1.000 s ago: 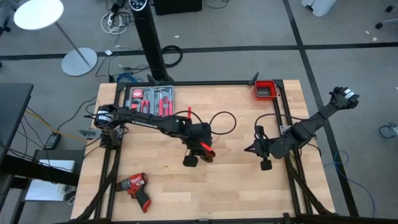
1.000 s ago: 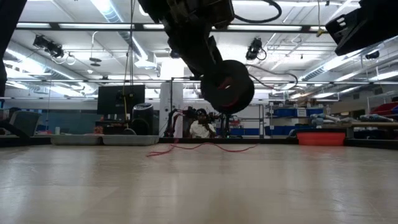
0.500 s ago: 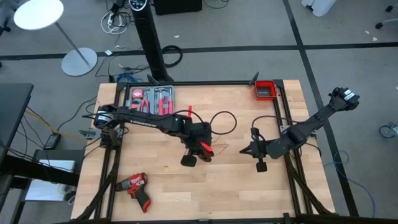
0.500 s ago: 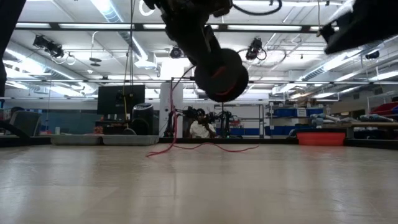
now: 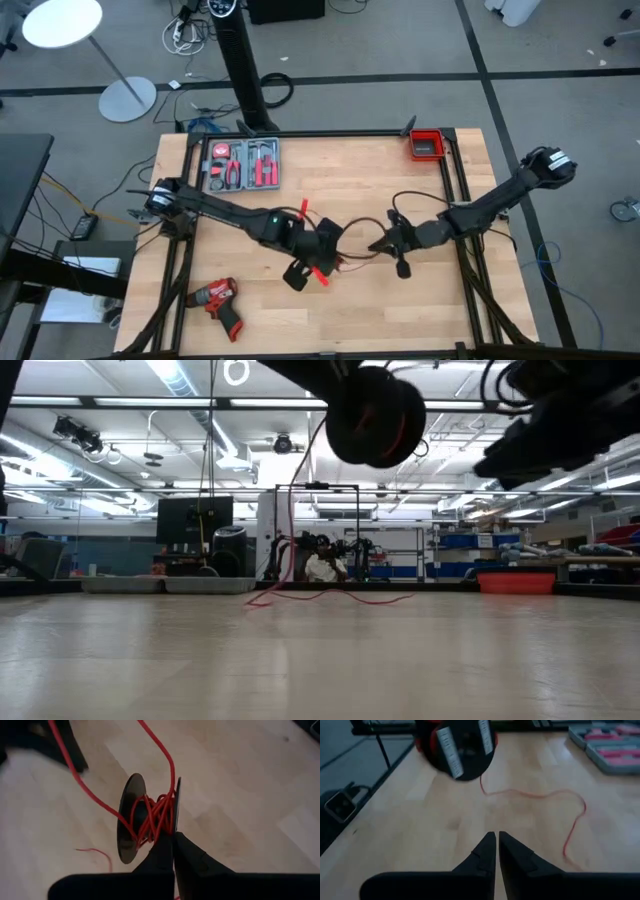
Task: Coil cords
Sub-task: Coil the red wire on the black spool
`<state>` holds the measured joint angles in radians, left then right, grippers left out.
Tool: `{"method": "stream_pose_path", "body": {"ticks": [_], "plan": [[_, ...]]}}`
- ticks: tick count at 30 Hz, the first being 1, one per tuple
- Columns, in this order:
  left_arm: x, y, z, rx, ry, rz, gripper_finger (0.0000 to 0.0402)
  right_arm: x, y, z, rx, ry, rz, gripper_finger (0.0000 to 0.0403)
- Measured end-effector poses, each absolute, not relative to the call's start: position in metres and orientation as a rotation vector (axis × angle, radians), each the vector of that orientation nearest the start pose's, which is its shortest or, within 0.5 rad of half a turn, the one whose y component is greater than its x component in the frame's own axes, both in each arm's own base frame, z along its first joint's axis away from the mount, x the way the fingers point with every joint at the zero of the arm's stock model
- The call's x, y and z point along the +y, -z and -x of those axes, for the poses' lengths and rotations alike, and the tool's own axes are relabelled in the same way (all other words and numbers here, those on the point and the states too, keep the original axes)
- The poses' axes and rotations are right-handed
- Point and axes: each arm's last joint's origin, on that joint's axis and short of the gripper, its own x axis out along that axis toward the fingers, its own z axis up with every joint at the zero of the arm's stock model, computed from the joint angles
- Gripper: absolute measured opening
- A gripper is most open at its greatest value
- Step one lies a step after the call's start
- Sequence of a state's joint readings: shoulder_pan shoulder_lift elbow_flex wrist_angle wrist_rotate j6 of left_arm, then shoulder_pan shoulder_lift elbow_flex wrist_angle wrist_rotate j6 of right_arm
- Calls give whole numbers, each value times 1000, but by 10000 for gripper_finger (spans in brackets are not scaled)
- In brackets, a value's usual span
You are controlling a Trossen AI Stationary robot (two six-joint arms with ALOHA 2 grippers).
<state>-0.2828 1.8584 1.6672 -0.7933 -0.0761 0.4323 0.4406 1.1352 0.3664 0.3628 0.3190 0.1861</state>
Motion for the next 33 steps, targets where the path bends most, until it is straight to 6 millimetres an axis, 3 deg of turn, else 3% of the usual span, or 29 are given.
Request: {"method": "stream_pose_path", "body": {"ticks": [9, 14, 20, 25, 33], "plan": [[-133, -303, -383, 840, 280, -731, 0, 71, -182, -233, 284, -160, 1, 29], [-145, -310, -382, 782, 161, -880, 0, 72, -179, -242, 239, -166, 4, 38], [-150, -317, -387, 691, 122, -879, 0, 74, -175, -249, 184, -173, 26, 50], [-150, -321, -389, 656, 79, -897, 0, 77, -178, -247, 176, -191, 76, 65], [-138, -312, -385, 773, 48, -826, 0, 93, -189, -221, 270, -298, 162, 66]]}}
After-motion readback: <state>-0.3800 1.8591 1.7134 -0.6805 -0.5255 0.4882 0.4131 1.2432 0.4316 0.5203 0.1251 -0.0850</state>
